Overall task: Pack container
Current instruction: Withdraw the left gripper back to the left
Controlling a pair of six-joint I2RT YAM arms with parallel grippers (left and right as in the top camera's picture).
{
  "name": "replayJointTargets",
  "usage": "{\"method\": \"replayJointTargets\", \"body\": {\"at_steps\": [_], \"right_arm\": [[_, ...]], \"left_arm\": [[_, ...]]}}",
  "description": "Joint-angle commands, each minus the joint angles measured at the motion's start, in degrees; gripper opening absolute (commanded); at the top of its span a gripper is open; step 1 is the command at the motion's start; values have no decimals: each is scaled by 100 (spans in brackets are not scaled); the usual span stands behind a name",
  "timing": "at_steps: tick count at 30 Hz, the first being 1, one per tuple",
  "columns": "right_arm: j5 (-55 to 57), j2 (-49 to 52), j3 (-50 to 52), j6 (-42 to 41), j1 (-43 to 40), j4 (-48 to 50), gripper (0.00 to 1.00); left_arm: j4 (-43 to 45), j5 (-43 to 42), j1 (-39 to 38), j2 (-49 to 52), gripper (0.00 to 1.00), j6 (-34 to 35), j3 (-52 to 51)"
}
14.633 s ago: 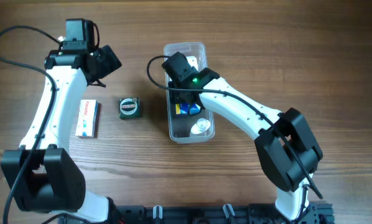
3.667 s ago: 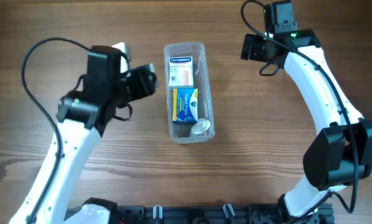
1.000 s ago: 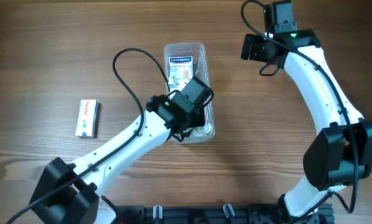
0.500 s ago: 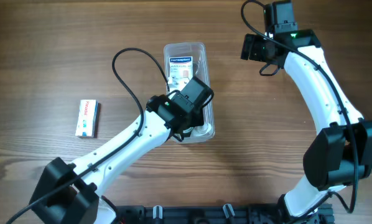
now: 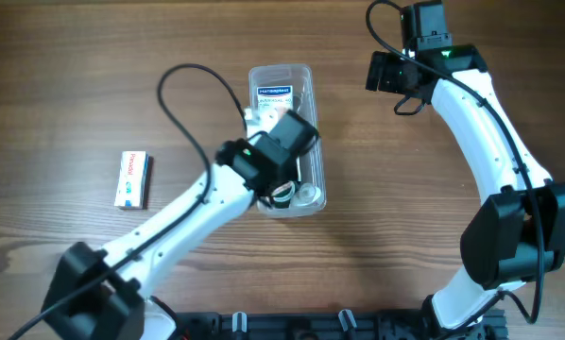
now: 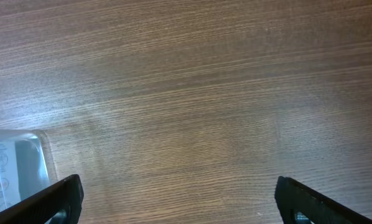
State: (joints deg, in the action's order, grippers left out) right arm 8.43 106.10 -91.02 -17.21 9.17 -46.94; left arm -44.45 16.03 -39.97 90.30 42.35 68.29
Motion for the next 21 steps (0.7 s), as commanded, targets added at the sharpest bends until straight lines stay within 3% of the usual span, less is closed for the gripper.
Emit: {"method": "replayJointTargets", "body": {"at_steps": [1, 3, 6, 12, 16, 21], "right_arm": [[52, -120, -79, 63, -15, 2, 100], [52, -120, -79, 63, -13, 2, 100], [52, -120, -79, 66, -13, 2, 100], [52, -120, -79, 66, -13, 2, 100], [52, -120, -79, 63, -13, 2, 100], [52, -120, -79, 66, -13, 2, 100]], "left_arm": [[7, 649, 557, -807, 40, -308, 271], [11, 833, 848, -1019, 43, -852, 271], [7, 1051, 1541, -1248, 59, -1733, 271], [-22, 802, 2970, -1121, 91, -1843, 264], [-20, 529, 3744, -841, 100, -2551, 243], [-17, -157, 4409, -358, 100, -3226, 243]]}}
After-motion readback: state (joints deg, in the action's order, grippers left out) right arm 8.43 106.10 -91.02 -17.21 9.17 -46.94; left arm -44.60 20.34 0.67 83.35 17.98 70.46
